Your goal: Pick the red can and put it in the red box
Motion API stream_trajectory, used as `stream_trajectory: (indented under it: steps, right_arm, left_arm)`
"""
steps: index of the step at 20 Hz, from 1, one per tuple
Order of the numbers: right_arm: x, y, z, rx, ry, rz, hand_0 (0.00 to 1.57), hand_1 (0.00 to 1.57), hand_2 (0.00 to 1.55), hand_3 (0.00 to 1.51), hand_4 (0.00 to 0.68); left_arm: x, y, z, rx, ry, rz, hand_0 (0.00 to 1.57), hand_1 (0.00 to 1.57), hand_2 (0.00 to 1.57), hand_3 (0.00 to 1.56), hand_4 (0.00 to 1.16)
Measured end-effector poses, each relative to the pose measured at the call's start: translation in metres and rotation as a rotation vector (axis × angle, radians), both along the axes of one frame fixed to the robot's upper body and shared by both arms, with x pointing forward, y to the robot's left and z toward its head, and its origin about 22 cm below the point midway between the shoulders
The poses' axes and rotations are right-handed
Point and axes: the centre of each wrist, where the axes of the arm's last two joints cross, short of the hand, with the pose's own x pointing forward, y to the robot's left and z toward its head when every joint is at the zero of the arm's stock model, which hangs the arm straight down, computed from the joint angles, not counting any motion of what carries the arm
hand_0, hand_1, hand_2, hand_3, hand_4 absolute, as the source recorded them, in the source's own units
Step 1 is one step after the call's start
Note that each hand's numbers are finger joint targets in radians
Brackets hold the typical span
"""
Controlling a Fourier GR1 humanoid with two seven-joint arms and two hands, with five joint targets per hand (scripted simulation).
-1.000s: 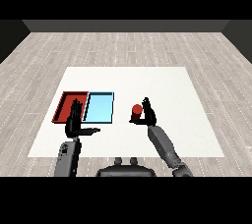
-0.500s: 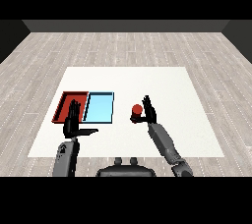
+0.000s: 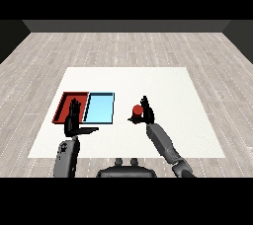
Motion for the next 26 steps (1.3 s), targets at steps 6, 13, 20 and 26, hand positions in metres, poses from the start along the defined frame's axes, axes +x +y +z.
stream_trajectory:
  steps: [6, 13, 20, 26]
  right_arm:
    - [0.011, 0.004, -0.002, -0.016, 0.011, 0.008, 0.00, 0.00, 0.00, 0.00, 0.000]
    - [0.015, 0.006, 0.005, -0.019, 0.023, 0.000, 0.81, 0.81, 0.92, 0.80, 0.000]
    - [0.016, 0.006, 0.003, -0.095, 0.041, -0.042, 1.50, 1.50, 1.46, 1.44, 0.667]
    - [0.018, 0.007, 0.008, -0.157, 0.012, -0.056, 1.46, 1.46, 1.45, 1.42, 0.643]
  left_arm:
    - [0.002, 0.004, 0.002, -0.002, 0.000, 0.000, 0.00, 0.00, 0.00, 0.00, 0.00]
    - [-0.009, 0.000, 0.003, -0.014, -0.002, -0.006, 0.00, 0.00, 0.00, 0.00, 0.00]
    - [-0.006, 0.002, 0.004, -0.004, -0.002, -0.004, 0.00, 0.00, 0.00, 0.00, 0.00]
    - [0.000, -0.002, 0.005, 0.007, -0.006, -0.004, 0.00, 0.00, 0.00, 0.00, 0.00]
